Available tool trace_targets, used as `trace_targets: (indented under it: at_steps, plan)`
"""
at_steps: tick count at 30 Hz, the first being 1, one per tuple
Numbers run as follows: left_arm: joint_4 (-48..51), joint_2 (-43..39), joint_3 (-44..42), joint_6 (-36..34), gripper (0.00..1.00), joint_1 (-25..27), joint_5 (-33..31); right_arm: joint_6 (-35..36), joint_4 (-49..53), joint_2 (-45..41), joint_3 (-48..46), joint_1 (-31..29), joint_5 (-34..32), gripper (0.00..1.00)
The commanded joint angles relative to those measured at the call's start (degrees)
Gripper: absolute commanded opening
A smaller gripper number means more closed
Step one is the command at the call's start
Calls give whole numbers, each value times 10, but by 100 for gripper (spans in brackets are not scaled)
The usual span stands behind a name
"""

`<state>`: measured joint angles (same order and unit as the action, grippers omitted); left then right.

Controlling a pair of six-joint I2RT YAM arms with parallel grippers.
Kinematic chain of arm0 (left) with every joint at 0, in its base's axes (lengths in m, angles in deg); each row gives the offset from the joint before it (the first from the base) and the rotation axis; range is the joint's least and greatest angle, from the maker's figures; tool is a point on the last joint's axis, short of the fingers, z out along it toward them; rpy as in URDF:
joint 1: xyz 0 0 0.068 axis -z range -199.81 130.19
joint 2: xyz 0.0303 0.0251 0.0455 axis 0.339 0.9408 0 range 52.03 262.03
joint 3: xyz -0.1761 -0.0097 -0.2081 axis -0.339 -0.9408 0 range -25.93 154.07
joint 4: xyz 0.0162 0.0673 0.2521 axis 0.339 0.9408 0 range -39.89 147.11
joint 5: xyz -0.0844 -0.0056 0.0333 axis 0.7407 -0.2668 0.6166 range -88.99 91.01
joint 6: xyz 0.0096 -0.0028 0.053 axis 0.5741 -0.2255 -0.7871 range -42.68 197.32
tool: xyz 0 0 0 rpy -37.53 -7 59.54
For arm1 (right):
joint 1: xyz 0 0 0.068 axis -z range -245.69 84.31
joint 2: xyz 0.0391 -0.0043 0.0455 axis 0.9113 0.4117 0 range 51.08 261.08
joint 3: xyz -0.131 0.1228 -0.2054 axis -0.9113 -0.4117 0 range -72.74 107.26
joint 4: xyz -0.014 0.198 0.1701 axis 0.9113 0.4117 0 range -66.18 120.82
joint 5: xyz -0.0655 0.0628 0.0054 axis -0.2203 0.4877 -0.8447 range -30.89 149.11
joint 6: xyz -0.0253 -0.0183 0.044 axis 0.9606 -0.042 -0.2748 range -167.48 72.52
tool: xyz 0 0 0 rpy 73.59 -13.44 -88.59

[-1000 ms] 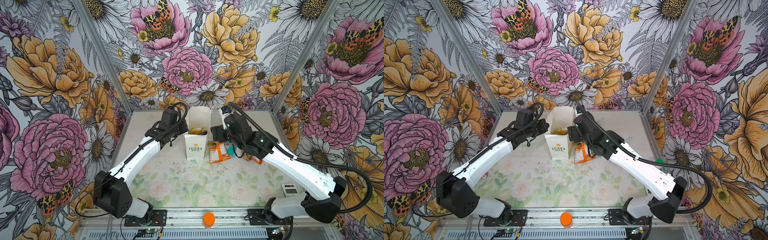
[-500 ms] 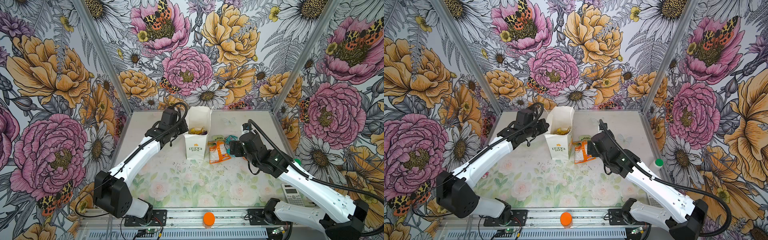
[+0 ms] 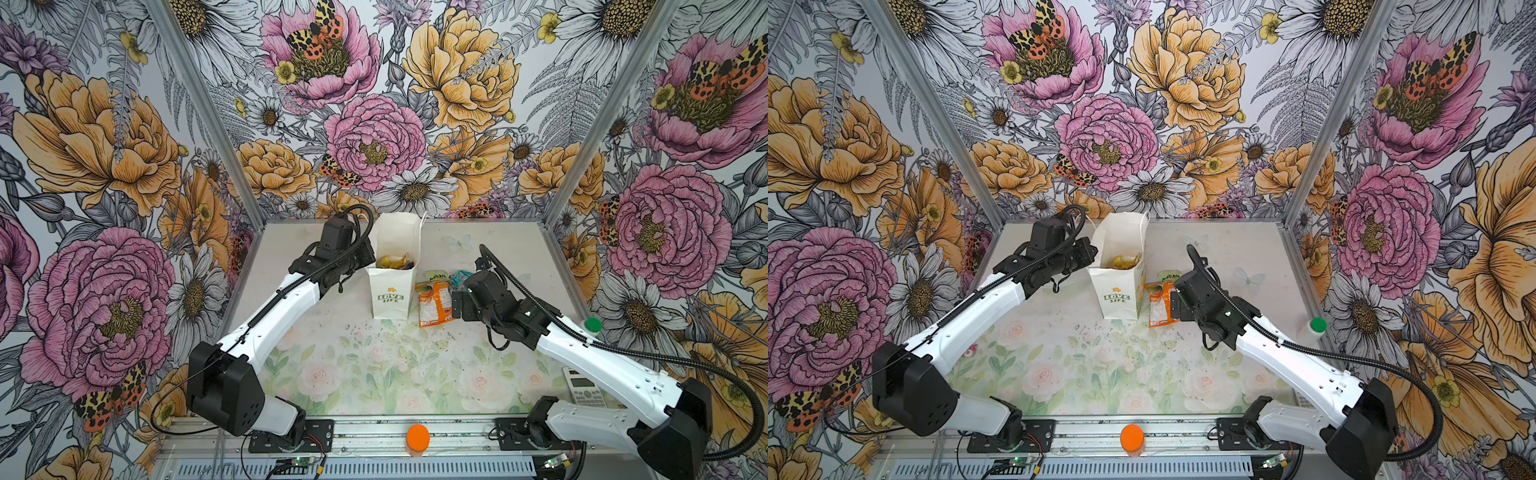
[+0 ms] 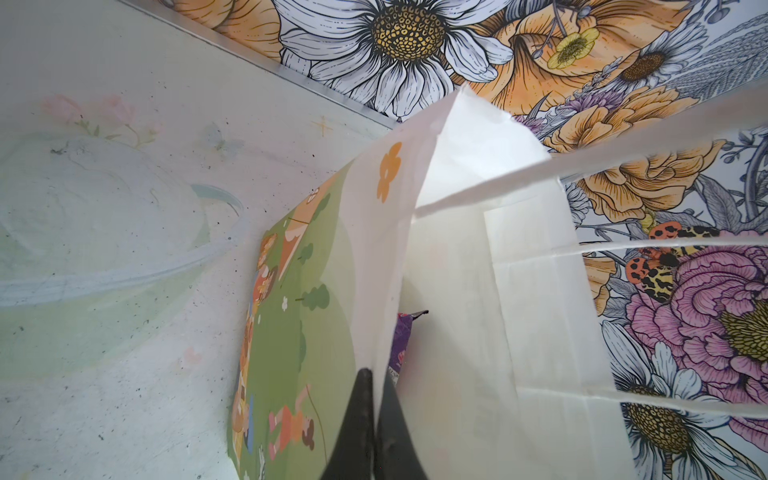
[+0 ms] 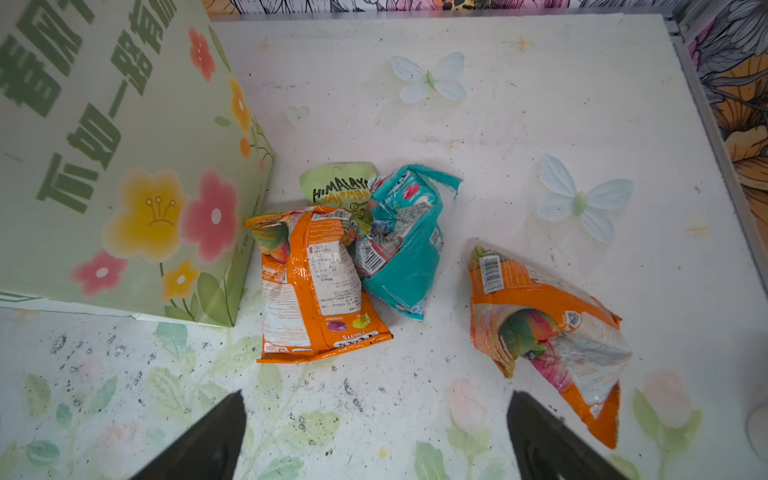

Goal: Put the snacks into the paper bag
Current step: 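Raise the open right gripper out of the bag and draw it back, then lower the right gripper onto the orange snack packet in the pile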

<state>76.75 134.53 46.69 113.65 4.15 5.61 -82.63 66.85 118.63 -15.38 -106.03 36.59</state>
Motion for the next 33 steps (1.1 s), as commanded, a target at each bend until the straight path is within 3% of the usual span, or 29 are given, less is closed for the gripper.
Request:
trace_targets:
  at_steps: [1, 10, 18, 33]
  plan:
    - [-7, -8, -12, 2, 0, -7, 16, -4, -6, 26, 6, 7, 19, 100]
    - [-10, -14, -20, 5, 0, -10, 15, 15, -12, 113, 34, 15, 60, 100]
    - [-9, -11, -20, 7, 0, -10, 12, 53, -82, 160, 28, 17, 95, 100]
    - [-9, -11, -21, 8, 0, -10, 11, 93, -166, 231, 22, 18, 105, 100]
